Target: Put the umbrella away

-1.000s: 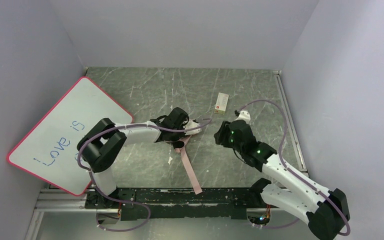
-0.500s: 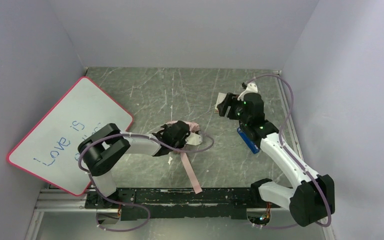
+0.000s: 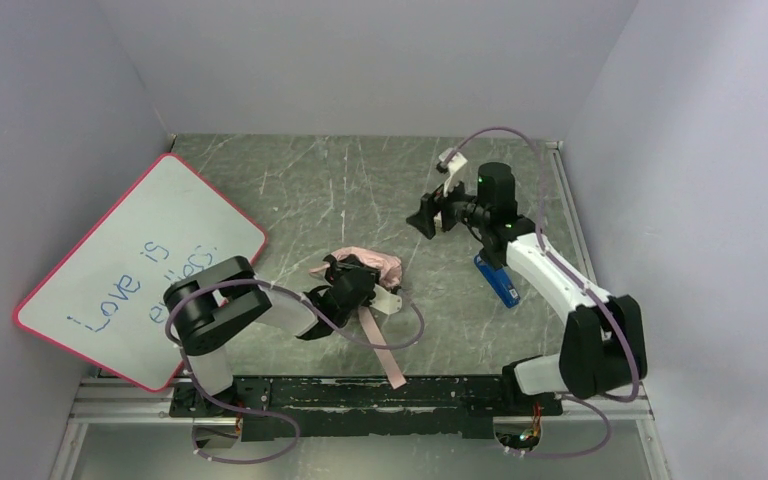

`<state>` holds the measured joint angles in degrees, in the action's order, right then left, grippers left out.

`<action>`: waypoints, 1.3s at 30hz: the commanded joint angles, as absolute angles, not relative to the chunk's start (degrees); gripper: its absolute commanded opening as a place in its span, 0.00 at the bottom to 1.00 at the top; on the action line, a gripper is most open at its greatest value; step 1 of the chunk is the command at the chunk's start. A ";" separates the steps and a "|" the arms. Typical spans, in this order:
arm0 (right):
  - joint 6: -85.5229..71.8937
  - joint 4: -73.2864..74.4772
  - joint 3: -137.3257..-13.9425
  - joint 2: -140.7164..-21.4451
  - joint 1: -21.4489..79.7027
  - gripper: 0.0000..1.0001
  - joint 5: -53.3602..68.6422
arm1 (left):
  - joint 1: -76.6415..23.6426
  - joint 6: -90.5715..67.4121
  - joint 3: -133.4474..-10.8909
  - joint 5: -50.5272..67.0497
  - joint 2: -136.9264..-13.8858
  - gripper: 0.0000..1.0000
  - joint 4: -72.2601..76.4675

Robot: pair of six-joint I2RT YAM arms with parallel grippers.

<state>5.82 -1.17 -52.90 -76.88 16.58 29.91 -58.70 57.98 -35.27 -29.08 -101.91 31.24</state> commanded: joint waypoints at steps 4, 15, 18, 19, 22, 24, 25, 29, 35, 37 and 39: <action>25.98 8.45 -59.03 -84.60 16.70 0.84 53.71 | -63.46 61.52 -30.48 -28.55 -108.13 0.05 31.44; 42.28 27.81 -68.17 -96.67 25.85 0.92 47.39 | -64.60 62.64 -29.31 -29.61 -109.00 0.05 34.05; 42.80 27.93 -69.01 -98.95 27.49 0.92 46.05 | -64.69 62.85 -28.99 -29.48 -108.68 0.05 34.36; 42.81 27.76 -69.15 -99.44 27.70 0.92 45.72 | -64.76 62.88 -28.93 -29.36 -108.57 0.05 34.36; 42.67 26.26 -69.07 -100.47 28.37 0.93 44.04 | -64.91 63.09 -28.71 -29.53 -108.46 0.05 34.64; 43.77 26.90 -69.44 -101.37 28.62 0.93 43.78 | -65.03 63.36 -28.49 -29.68 -108.54 0.05 35.05; 44.11 27.28 -69.72 -101.91 28.71 0.93 43.46 | -65.04 63.44 -28.52 -29.73 -108.54 0.05 35.11; 45.27 28.14 -70.77 -104.10 29.79 0.93 41.06 | -65.21 63.65 -28.30 -29.99 -108.48 0.05 35.50; 45.08 27.27 -72.52 -107.74 31.43 0.93 39.35 | -65.39 63.72 -28.10 -30.05 -108.55 0.05 35.57; 45.33 28.02 -73.28 -109.21 32.07 0.93 38.42 | -65.48 63.81 -28.08 -30.11 -108.53 0.05 35.76; 45.75 28.56 -73.63 -110.60 32.78 0.93 37.03 | -65.52 63.73 -28.04 -30.12 -108.49 0.05 35.77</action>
